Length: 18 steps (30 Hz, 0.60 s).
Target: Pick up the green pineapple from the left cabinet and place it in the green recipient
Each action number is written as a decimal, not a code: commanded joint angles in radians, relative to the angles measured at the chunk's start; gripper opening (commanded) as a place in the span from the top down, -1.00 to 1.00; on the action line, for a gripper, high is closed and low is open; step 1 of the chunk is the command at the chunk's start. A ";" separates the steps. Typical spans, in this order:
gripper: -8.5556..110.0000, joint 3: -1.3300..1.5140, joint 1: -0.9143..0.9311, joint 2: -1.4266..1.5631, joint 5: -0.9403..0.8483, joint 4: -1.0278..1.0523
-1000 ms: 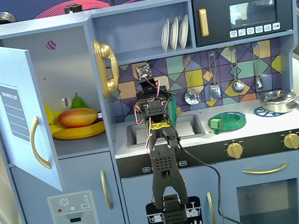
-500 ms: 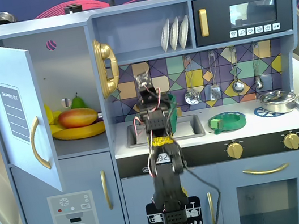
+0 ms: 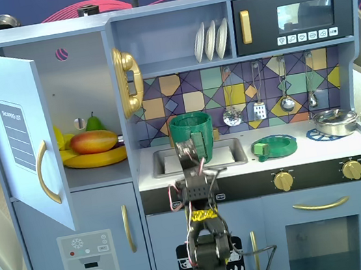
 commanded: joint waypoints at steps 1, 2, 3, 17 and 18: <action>0.44 0.140 0.005 0.100 0.066 0.061; 0.44 0.181 0.002 0.121 0.083 0.078; 0.44 0.219 -0.003 0.137 0.100 0.092; 0.53 0.462 -0.021 0.227 0.233 0.339; 0.55 0.462 -0.023 0.227 0.233 0.382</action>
